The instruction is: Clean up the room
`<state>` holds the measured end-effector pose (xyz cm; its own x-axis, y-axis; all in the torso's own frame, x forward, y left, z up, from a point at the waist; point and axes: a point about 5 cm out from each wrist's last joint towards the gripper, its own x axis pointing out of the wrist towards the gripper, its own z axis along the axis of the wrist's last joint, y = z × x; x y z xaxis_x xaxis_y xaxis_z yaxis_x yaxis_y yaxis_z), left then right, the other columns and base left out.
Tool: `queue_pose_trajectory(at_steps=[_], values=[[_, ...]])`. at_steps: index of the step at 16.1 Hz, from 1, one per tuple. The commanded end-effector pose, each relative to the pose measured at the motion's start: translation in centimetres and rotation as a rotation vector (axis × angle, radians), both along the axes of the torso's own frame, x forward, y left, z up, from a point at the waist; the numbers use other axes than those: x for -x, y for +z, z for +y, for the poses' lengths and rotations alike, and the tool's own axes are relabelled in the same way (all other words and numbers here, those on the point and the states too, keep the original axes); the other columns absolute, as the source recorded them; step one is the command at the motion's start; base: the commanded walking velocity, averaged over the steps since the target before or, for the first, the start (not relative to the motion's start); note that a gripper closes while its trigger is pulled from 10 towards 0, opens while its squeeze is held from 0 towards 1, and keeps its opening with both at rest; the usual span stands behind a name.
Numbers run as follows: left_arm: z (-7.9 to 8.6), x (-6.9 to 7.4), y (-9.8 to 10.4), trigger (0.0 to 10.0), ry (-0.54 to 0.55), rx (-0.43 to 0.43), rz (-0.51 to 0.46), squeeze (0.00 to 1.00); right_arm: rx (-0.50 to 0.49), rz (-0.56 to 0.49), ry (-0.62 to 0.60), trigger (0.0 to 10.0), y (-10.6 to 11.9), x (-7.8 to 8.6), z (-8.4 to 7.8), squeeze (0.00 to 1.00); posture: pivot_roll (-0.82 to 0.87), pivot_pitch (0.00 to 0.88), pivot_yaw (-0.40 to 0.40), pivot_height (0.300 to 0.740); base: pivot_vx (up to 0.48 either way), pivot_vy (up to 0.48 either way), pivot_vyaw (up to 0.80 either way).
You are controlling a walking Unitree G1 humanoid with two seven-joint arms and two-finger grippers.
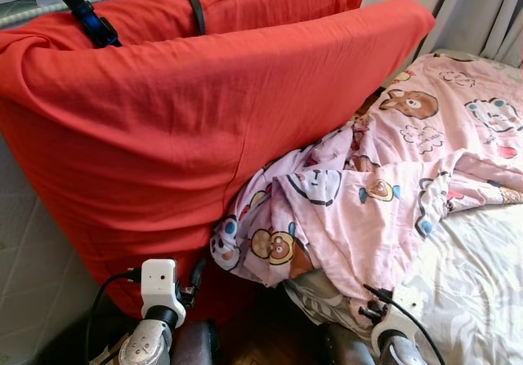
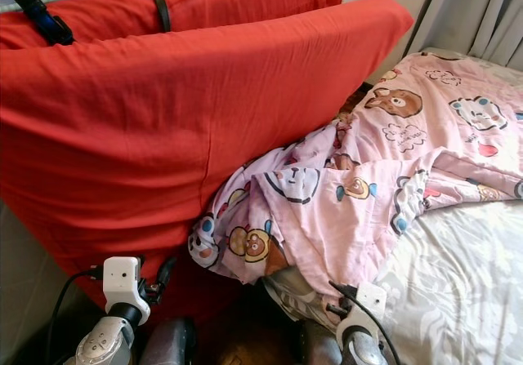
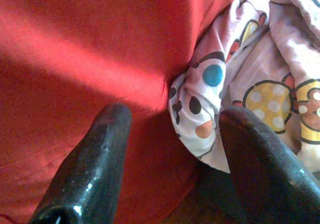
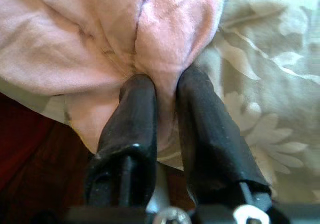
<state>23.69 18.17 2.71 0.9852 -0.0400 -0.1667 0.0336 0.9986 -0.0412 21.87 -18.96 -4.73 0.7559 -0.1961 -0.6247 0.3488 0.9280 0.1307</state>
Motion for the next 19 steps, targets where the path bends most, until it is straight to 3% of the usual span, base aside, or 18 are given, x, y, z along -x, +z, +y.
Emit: queue_pose_trajectory(at_steps=[1,4,5,12,17,18,19], values=[[0.1,0.3,-0.3,10.0,0.002,0.008,0.011,0.0,0.01,-0.03,-0.001,10.0,0.3,-0.1,-0.2,0.0,0.05,0.084,-0.041,0.6,0.0,0.0,0.0],[0.1,0.4,-0.3,10.0,0.001,0.009,0.013,0.0,0.006,-0.037,0.01,10.0,0.2,-0.2,-0.3,0.0,0.06,0.083,-0.042,0.6,0.0,0.0,0.0],[0.0,0.4,-0.4,10.0,0.001,0.008,0.016,0.0,0.001,-0.035,0.013,0.0,0.1,-0.3,-0.3,0.0,0.06,0.083,-0.042,0.6,0.0,0.0,0.0],[0.1,0.3,-0.4,10.0,0.002,0.004,0.019,0.0,-0.017,-0.079,0.021,0.0,0.4,-1.0,-0.2,0.0,0.06,0.076,-0.039,0.6,0.0,0.0,0.0],[0.5,0.9,-1.3,10.0,0.017,0.007,0.053,0.0,0.02,-0.245,0.101,0.0,1.8,-1.7,0.2,0.0,0.06,0.062,-0.032,0.6,0.0,0.0,0.0],[0.7,1.3,-2.0,10.0,0.025,0.01,0.083,0.0,0.016,-0.25,0.097,7.2,1.7,-1.4,0.2,0.0,0.06,0.059,-0.03,0.6,0.0,0.0,0.0],[0.8,1.5,-2.4,10.0,0.029,0.008,0.099,0.0,0.017,-0.259,0.091,10.0,1.7,-1.3,0.1,0.0,0.05,0.053,-0.026,0.6,0.0,0.0,0.0]])
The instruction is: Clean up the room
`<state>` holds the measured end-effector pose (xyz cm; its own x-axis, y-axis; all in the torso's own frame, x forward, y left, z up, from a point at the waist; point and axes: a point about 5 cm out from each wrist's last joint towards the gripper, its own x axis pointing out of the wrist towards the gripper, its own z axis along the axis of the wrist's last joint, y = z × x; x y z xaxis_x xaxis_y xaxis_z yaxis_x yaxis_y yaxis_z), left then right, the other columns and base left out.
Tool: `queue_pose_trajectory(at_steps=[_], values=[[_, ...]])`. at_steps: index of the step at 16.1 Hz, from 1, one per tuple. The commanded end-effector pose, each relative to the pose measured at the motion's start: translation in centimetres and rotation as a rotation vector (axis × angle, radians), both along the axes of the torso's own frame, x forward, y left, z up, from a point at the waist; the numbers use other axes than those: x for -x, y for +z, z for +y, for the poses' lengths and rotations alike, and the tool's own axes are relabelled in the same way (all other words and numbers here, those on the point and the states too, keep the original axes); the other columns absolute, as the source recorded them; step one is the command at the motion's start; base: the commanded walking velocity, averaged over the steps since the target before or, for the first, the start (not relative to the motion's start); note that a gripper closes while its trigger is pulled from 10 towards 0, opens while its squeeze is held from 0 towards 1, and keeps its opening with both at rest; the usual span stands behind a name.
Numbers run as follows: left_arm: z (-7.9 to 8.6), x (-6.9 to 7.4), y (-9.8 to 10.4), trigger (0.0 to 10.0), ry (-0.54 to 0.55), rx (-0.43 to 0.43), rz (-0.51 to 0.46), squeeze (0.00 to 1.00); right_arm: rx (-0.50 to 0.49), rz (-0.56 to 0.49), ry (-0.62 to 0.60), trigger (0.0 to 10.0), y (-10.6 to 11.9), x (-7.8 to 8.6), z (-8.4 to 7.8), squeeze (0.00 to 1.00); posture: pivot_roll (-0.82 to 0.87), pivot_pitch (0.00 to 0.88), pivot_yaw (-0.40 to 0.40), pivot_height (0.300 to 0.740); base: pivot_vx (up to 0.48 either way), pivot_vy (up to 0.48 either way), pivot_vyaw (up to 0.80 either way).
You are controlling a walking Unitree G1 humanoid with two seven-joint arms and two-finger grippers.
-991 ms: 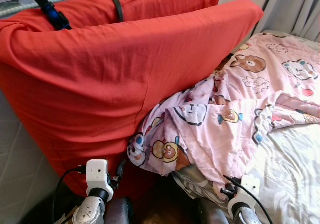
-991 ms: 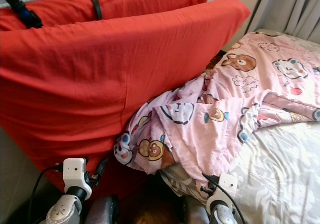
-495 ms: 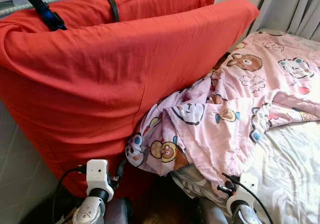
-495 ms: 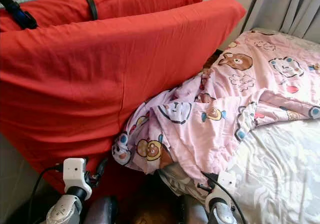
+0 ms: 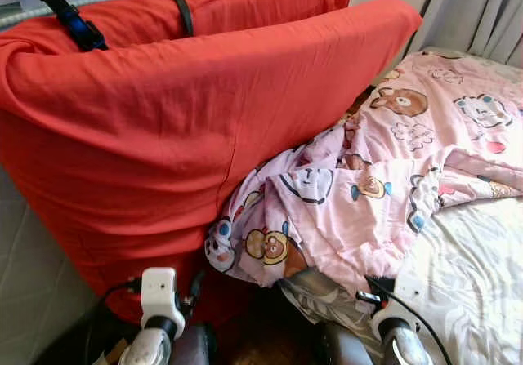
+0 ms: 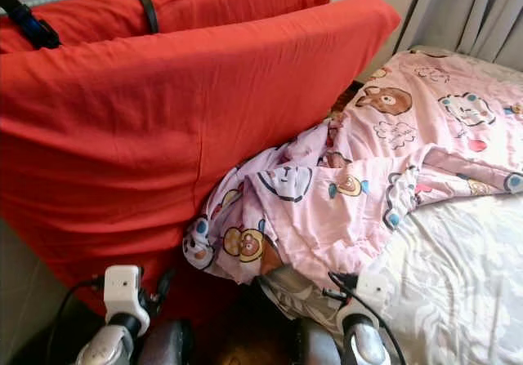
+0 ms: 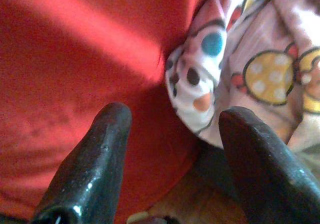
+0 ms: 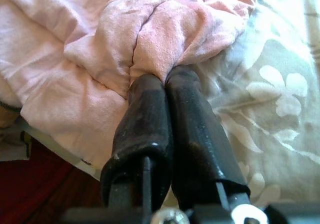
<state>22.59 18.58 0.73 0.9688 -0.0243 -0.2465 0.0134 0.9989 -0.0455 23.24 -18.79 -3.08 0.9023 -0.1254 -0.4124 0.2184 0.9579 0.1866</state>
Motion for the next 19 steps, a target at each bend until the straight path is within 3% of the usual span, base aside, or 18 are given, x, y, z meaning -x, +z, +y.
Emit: queue_pose_trajectory(at_steps=[1,5,10,12,13,19], values=[[0.5,0.7,-0.9,10.0,0.018,0.004,0.04,0.0,0.004,-0.01,-0.016,10.0,0.0,0.3,-0.2,0.0,0.05,0.048,-0.025,0.609,0.0,0.0,0.0],[1.0,1.4,-2.4,10.0,0.045,0.01,0.106,0.0,0.02,0.017,-0.023,10.0,-0.5,0.6,-0.3,0.0,0.06,0.022,-0.023,0.654,0.0,0.0,0.0],[1.7,1.7,-4.3,10.0,0.097,0.033,0.211,0.0,0.024,-0.022,-0.016,10.0,0.4,-0.6,-0.1,0.0,0.06,0.018,-0.029,0.714,0.0,0.0,0.0],[2.2,2.5,-5.7,10.0,0.125,0.019,0.3,0.0,0.028,-0.028,-0.011,10.0,0.4,-0.6,-0.1,0.0,0.06,0.0,-0.041,0.739,0.0,0.0,0.0],[2.4,3.2,-6.4,10.0,0.13,0.003,0.352,0.0,0.039,-0.031,0.006,10.0,0.5,-0.8,0.0,0.0,0.06,0.0,-0.045,0.74,0.0,0.0,0.0],[2.5,4.6,-7.8,10.0,0.153,-0.01,0.454,0.0,0.047,-0.046,0.021,10.0,1.0,-1.7,-0.1,0.0,0.06,0.0,-0.052,0.74,0.0,0.0,0.0]])
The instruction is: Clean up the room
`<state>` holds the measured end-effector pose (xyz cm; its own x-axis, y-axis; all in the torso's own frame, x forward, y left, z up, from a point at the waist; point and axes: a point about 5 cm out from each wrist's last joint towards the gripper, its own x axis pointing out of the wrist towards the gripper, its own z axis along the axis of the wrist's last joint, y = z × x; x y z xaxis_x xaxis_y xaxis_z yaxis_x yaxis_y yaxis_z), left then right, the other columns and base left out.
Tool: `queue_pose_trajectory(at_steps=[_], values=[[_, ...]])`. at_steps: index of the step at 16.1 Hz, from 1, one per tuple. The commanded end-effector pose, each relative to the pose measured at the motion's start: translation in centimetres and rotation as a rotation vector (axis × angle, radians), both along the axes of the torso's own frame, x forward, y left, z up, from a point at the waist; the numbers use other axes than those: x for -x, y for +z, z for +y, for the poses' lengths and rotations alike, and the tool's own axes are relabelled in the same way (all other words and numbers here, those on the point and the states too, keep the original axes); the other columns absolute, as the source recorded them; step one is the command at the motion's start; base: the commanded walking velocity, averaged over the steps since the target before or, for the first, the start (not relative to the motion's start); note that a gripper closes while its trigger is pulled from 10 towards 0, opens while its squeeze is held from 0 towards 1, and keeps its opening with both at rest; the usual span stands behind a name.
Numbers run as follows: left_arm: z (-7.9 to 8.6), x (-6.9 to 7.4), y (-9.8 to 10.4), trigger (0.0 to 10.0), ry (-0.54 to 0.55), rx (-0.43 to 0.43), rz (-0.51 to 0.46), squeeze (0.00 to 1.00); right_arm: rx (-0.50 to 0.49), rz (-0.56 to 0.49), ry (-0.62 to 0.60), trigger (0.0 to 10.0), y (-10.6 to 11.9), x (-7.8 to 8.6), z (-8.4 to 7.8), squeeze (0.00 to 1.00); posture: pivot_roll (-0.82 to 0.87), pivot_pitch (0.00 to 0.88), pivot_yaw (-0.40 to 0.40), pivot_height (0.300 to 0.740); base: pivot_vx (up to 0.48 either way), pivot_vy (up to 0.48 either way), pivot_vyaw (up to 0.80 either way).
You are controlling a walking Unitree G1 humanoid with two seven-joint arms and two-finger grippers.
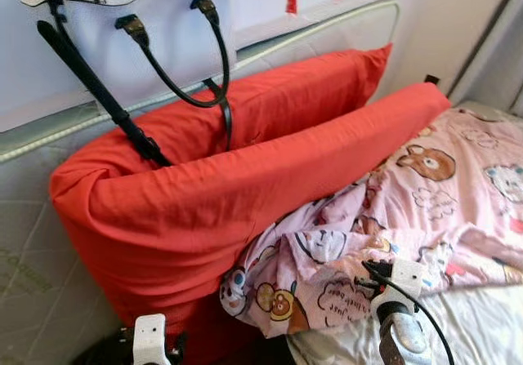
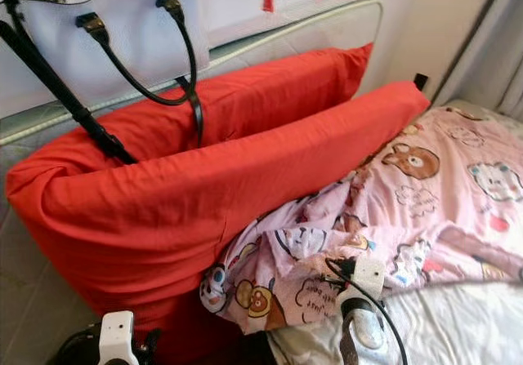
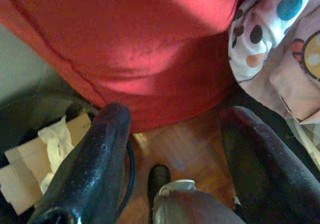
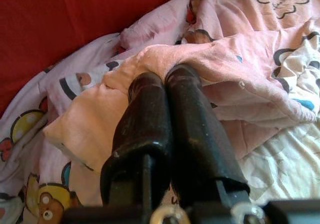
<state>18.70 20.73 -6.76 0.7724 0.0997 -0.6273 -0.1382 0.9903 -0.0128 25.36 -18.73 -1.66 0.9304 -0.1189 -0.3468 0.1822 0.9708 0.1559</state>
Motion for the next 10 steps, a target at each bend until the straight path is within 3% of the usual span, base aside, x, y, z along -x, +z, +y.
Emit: queue_pose_trajectory(at_steps=[1,10], values=[[0.34,0.79,-0.42,10.0,0.014,-0.006,0.029,0.0,0.004,0.027,-0.008,10.0,-0.55,0.59,-0.13,0.0,0.06,0.0,-0.049,0.74,0.0,0.0,0.0],[0.39,0.84,-0.56,10.0,-0.011,-0.01,0.045,0.0,0.029,0.051,-0.028,10.0,-0.9,0.83,-0.5,0.0,0.06,0.0,-0.033,0.74,0.0,0.0,0.0]])
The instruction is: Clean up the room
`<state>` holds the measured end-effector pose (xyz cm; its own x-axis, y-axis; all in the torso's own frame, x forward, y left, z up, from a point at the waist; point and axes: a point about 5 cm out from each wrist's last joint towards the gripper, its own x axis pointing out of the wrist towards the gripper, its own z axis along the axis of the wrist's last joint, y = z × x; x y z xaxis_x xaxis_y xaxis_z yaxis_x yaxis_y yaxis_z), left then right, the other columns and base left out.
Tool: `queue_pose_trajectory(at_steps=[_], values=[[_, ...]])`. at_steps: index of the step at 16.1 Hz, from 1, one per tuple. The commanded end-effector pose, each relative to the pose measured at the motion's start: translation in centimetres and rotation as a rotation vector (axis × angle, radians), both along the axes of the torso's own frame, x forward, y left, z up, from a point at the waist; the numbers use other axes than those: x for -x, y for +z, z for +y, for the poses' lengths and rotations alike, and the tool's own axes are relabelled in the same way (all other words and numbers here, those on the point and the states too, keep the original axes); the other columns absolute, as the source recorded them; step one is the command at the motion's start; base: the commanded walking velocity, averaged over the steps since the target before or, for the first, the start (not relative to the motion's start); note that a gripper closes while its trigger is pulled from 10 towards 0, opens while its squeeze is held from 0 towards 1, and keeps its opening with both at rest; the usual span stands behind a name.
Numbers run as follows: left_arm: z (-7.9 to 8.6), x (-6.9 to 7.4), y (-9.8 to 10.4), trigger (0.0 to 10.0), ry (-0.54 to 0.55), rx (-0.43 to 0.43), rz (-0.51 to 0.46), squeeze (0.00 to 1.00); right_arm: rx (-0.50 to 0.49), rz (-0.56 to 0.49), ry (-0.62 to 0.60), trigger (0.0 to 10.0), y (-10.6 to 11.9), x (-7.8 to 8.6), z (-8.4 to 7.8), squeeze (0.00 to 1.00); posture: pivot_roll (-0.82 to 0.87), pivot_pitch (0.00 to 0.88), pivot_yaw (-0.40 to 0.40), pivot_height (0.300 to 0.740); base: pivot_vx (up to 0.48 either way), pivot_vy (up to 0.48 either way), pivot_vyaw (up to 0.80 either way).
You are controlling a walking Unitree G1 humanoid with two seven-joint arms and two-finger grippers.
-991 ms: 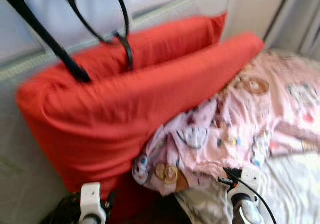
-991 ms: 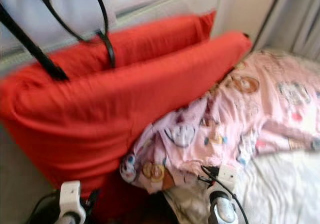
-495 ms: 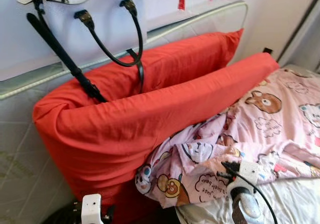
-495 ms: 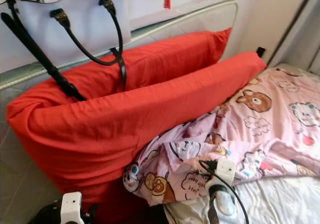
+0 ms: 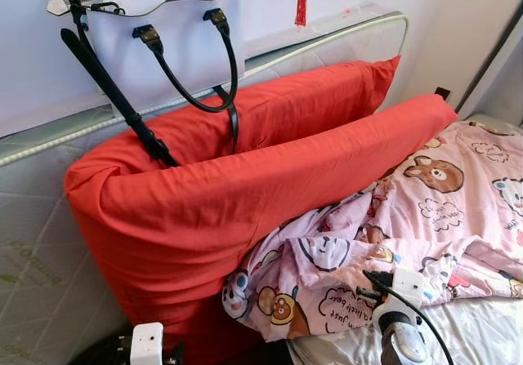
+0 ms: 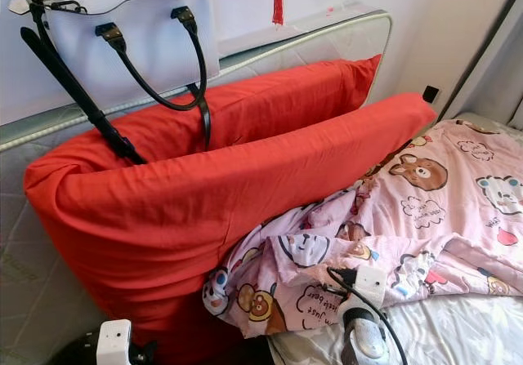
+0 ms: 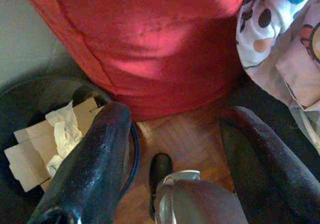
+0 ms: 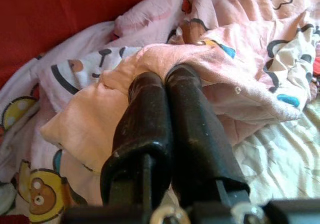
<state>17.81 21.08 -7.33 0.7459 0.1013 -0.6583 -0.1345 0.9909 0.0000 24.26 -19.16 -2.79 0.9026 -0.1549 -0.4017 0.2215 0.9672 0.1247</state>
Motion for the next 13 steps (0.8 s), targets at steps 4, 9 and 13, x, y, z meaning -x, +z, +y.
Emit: queue_pose_trajectory(at_steps=[4,9,13], values=[[-0.12,-0.09,0.0,10.0,-0.021,-0.005,0.001,0.0,0.032,0.012,-0.019,10.0,-0.02,-0.03,-0.37,0.0,0.05,0.0,-0.03,0.74,-0.06,0.0,0.0],[-0.1,-0.16,0.05,10.0,-0.022,-0.008,-0.003,0.0,0.043,0.011,-0.034,10.0,0.05,-0.1,-0.59,0.0,0.06,0.0,-0.032,0.74,-0.265,0.0,0.0],[-0.07,-0.02,-0.03,10.0,-0.016,-0.006,0.002,0.0,0.046,0.009,-0.041,10.0,0.14,-0.23,-0.65,0.0,0.06,0.0,-0.029,0.74,-0.274,0.0,0.0]])
